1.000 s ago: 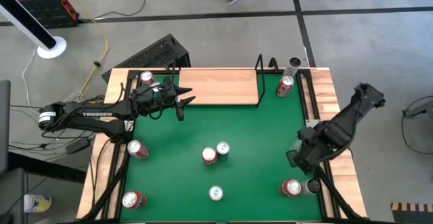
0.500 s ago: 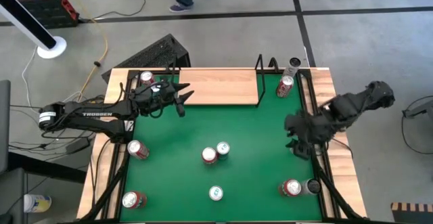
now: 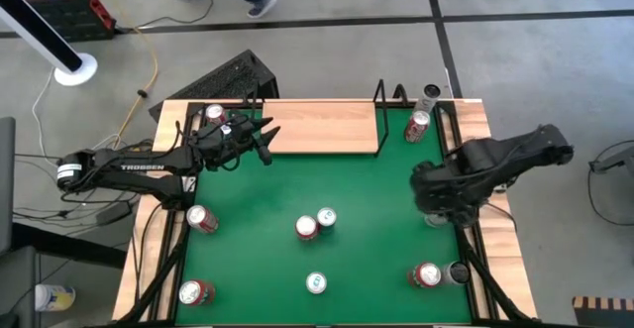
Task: Place canned beverage on shelf
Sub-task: Put the middle white soda can on the shelf
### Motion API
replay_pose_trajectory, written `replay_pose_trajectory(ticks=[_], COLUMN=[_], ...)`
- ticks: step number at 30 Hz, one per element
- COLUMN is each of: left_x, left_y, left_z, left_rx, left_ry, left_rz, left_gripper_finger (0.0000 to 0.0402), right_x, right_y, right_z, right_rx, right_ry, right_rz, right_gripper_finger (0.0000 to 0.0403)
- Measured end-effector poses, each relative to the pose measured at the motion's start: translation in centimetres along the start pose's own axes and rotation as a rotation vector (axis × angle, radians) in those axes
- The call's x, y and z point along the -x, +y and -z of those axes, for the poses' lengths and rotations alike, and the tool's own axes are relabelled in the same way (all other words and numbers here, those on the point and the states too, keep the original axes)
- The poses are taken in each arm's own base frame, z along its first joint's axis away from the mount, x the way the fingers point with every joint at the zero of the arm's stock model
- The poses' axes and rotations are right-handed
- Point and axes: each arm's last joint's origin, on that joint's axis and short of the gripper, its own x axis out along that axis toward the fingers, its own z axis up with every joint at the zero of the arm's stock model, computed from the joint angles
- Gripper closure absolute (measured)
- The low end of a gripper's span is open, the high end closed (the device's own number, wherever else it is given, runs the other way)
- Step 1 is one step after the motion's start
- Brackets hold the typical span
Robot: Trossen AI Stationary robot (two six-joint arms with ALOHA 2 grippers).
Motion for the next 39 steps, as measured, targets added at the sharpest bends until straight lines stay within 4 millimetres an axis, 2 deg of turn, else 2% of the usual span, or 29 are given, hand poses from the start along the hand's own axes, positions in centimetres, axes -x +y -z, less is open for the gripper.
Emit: replay_pose_trajectory(ticks=[6, 9, 15, 20, 26, 29, 34, 39], left_x=[0.0, 0.0, 0.0, 0.0, 0.0, 0.0, 0.0, 0.0], left_y=[0.0, 0.0, 0.0, 0.0, 0.0, 0.0, 0.0, 0.0], left_z=[0.0, 0.0, 0.0, 0.0, 0.0, 0.1, 0.1, 0.0], left_rx=[0.002, 0.0, -0.045, -0.055, -0.055, -0.063, -0.073, -0.072], left_ry=[0.0, 0.003, 0.004, 0.005, 0.005, 0.005, 0.005, 0.005], left_rz=[-0.003, -0.003, -0.003, -0.003, -0.003, -0.003, -0.003, -0.002], left_gripper_finger=[0.0243, 0.0243, 0.0243, 0.0243, 0.0243, 0.0243, 0.0243, 0.0243], right_x=[-2.5, -3.7, -3.5, -1.7, -0.6, -0.9, -2.3, -2.9], right_y=[0.0, 0.4, 0.9, 1.6, 2.7, 3.1, 3.1, 2.9], right_z=[-2.7, -3.8, -3.5, -1.8, 2.1, 3.8, 5.3, 5.9], right_rx=[-0.06, -0.094, -0.183, -0.415, -0.831, -0.993, -1.233, -1.34], right_ry=[0.111, 0.171, 0.175, 0.103, 0.017, 0.005, 0.034, 0.042], right_rz=[-0.141, -0.153, -0.123, -0.095, -0.045, -0.028, -0.011, -0.007], right_gripper_finger=[0.0077, 0.0075, 0.0075, 0.0075, 0.0075, 0.0075, 0.0075, 0.0075])
